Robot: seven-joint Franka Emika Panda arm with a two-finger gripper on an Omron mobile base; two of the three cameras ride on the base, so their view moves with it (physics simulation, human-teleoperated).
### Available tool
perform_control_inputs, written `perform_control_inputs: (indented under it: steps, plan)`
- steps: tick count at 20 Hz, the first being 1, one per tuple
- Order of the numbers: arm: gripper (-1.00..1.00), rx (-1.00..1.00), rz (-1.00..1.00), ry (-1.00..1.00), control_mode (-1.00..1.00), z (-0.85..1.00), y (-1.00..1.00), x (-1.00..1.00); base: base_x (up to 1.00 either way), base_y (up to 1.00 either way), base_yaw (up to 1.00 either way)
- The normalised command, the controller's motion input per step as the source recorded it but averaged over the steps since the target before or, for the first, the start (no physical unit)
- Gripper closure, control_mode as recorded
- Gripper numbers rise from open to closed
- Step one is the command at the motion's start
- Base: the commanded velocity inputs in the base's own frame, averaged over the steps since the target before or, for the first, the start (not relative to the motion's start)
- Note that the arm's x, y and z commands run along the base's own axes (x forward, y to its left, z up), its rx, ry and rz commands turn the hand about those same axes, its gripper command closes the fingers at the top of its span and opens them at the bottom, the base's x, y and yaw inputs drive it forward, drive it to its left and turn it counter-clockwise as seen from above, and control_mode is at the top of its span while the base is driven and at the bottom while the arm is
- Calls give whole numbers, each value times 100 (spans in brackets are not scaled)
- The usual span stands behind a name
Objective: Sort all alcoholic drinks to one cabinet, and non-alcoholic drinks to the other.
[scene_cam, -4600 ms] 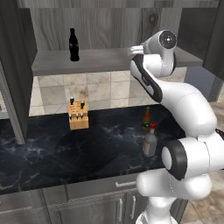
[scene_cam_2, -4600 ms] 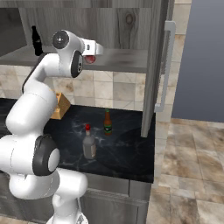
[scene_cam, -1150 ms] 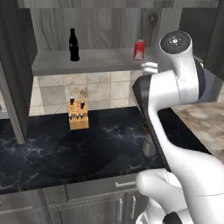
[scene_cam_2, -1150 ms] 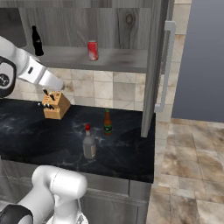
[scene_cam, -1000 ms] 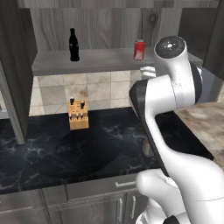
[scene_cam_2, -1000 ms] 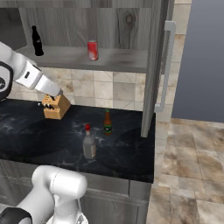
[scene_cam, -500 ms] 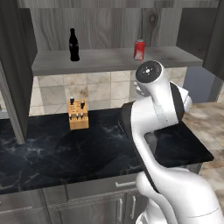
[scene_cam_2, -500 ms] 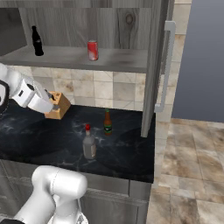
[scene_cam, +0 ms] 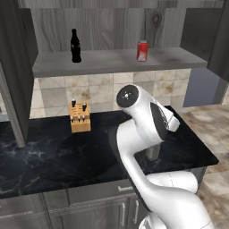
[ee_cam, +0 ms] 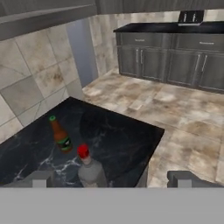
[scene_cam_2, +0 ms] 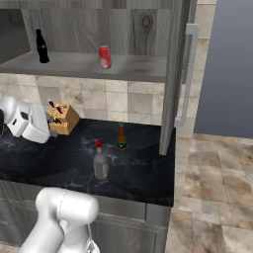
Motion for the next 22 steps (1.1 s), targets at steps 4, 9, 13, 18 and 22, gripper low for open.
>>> perform_control_inputs:
  steps: [4, 9, 13, 18, 22]
  plan:
    - [-100, -5, -7, -12, -100, -39, 26, 29, 0, 0, 0]
    - [-100, -10, -7, -7, -100, -42, 17, 53, 0, 0, 0]
    - [-100, -6, -11, 0, -100, -39, 6, 41, 0, 0, 0]
    - [-100, 0, -10, 3, -100, -28, 0, 27, 0, 0, 0]
    - [-100, 0, -9, 5, -100, -24, 0, 29, 0, 0, 0]
